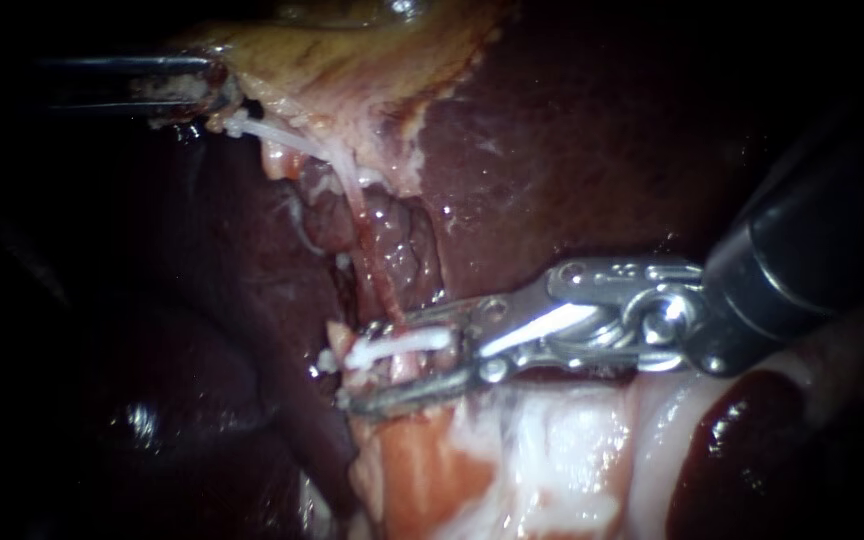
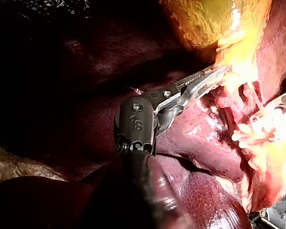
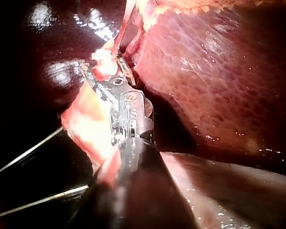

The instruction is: Going back first clip right tube

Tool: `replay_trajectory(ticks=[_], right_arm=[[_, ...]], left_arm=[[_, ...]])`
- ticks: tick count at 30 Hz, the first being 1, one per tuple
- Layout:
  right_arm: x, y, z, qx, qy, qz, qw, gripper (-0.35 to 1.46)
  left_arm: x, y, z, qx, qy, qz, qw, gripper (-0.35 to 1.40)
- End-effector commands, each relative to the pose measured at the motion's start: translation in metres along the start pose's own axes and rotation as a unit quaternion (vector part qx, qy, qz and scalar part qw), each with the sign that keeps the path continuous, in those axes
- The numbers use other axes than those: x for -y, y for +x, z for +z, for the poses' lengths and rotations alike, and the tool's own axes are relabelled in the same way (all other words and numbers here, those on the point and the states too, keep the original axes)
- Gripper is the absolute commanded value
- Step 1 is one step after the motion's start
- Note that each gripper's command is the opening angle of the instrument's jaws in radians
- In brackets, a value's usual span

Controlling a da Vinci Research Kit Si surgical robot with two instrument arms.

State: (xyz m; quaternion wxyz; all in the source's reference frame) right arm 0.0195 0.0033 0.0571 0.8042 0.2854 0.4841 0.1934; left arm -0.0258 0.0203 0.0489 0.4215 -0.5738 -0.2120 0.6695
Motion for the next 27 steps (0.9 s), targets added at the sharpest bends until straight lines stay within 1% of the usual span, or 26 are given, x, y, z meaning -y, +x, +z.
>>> replay_trajectory(ticks=[1, 3, 6, 10, 16, 18, 20, 23, 27], right_arm=[[-0.0001, -0.0001, -0.0004, -0.003, -0.007, -0.012, 0.9999, 0.5], [-0.0001, -0.0003, -0.0012, -0.004, -0.013, -0.028, 0.9995, 0.5], [-0.0001, -0.0003, -0.0032, -0.008, -0.032, -0.054, 0.998, 0.5], [0.0004, -0.0005, -0.0067, -0.013, -0.055, -0.082, 0.995, 0.5], [0.001, -0.0018, -0.011, -0.013, -0.082, -0.113, 0.9901, 0.5], [0.0011, -0.002, -0.012, -0.012, -0.083, -0.115, 0.9899, 0.5], [0.0012, -0.0025, -0.0129, -0.011, -0.074, -0.117, 0.9903, 0.5], [0.0013, -0.003, -0.0138, -0.011, -0.072, -0.118, 0.9904, 0.5], [0.0014, -0.0031, -0.014, -0.011, -0.071, -0.118, 0.9904, 0.5]], left_arm=[[0.0, 0.0, 0.0, 0.0, 0.0, 0.0, 1.0, -0.35], [0.0, 0.0, 0.0, 0.0, 0.0, 0.0, 1.0, -0.35], [0.0, 0.0, 0.0, 0.0, 0.0, 0.0, 1.0, -0.35], [0.0, -0.0001, 0.0, 0.0, 0.0, 0.0, 1.0, -0.35], [0.0, -0.0001, 0.0, 0.0, 0.0, 0.0, 1.0, -0.35], [0.0, -0.0001, 0.0, 0.0, 0.0, 0.0, 1.0, -0.35], [0.0, -0.0001, 0.0, 0.0, 0.0, 0.0, 1.0, -0.35], [0.0, -0.0001, 0.0001, 0.0, 0.0, 0.0, 1.0, -0.35], [0.0001, -0.0005, 0.0007, -0.001, 0.001, 0.002, 1.0, -0.35]])
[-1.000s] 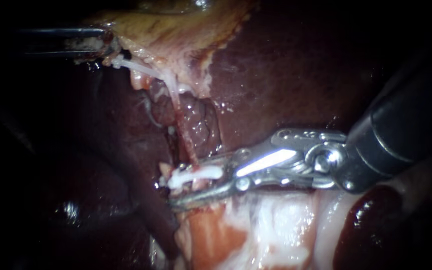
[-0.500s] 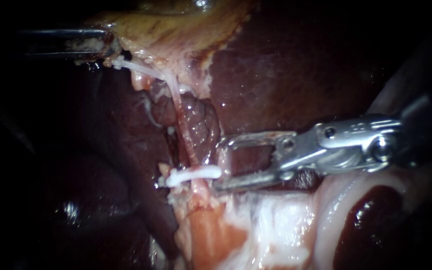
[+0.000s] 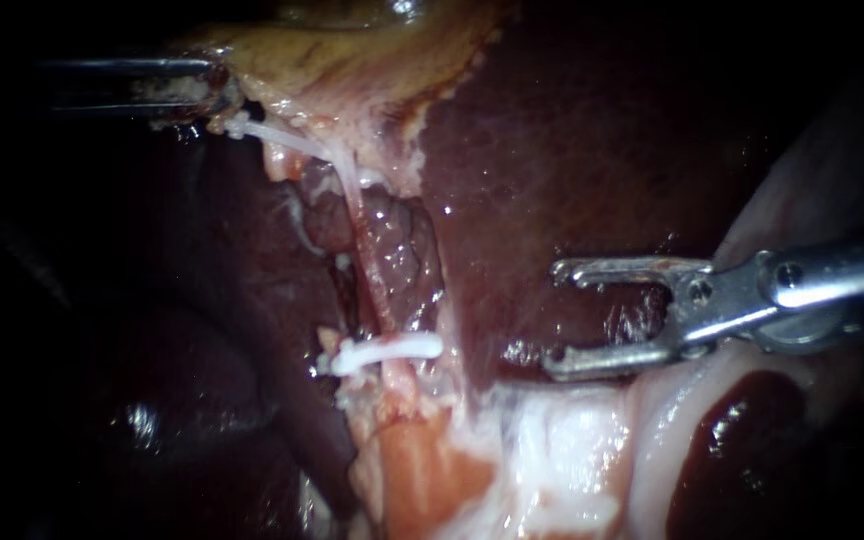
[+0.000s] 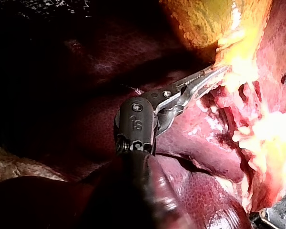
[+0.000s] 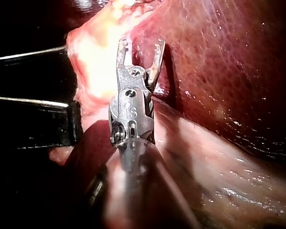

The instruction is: Going back first clip right tube

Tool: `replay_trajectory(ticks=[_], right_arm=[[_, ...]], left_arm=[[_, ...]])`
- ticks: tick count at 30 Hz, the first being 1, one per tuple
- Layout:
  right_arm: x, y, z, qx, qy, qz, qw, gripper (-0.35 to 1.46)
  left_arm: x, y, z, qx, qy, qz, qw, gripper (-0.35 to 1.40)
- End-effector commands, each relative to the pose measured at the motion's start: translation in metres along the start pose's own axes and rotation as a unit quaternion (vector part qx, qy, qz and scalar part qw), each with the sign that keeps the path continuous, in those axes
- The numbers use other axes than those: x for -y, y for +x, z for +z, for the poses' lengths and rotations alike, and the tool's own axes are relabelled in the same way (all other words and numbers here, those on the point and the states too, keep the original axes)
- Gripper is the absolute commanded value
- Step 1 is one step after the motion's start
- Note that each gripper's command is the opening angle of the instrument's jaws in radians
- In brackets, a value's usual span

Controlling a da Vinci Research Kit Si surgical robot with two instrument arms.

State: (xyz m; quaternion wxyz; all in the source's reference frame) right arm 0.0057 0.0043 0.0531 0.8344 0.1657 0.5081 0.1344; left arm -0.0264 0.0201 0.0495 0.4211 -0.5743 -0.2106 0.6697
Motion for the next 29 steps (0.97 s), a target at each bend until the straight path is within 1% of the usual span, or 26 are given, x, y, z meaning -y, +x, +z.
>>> replay_trajectory(ticks=[1, 6, 12, 16, 20, 29], right_arm=[[0.0, 0.0, 0.0, 0.0, 0.0, 0.0, 1.0, 0.5], [0.0, 0.0, 0.0, 0.0, 0.001, -0.003, 1.0, 0.5], [0.0, 0.0001, -0.0001, 0.0, 0.001, -0.006, 1.0, 0.5], [-0.0001, 0.0002, -0.0002, 0.0, 0.001, -0.008, 1.0, 0.5], [-0.0002, 0.0003, -0.0003, 0.0, 0.001, -0.01, 0.9999, 0.5], [-0.0002, 0.0005, -0.0003, 0.0, 0.003, -0.016, 0.9999, 0.5]], left_arm=[[0.0, -0.0002, 0.0003, 0.0, -0.001, 0.001, 1.0, -0.35], [0.0009, -0.0016, 0.0022, -0.002, -0.003, 0.005, 1.0, -0.35], [0.002, -0.0034, 0.0047, 0.006, -0.004, 0.011, 0.9999, -0.35], [0.0021, -0.0043, 0.006, 0.013, -0.004, 0.017, 0.9998, -0.35], [0.0019, -0.0048, 0.0066, 0.017, -0.006, 0.015, 0.9997, -0.35], [0.0017, -0.0047, 0.0064, 0.017, -0.007, 0.015, 0.9997, -0.35]])
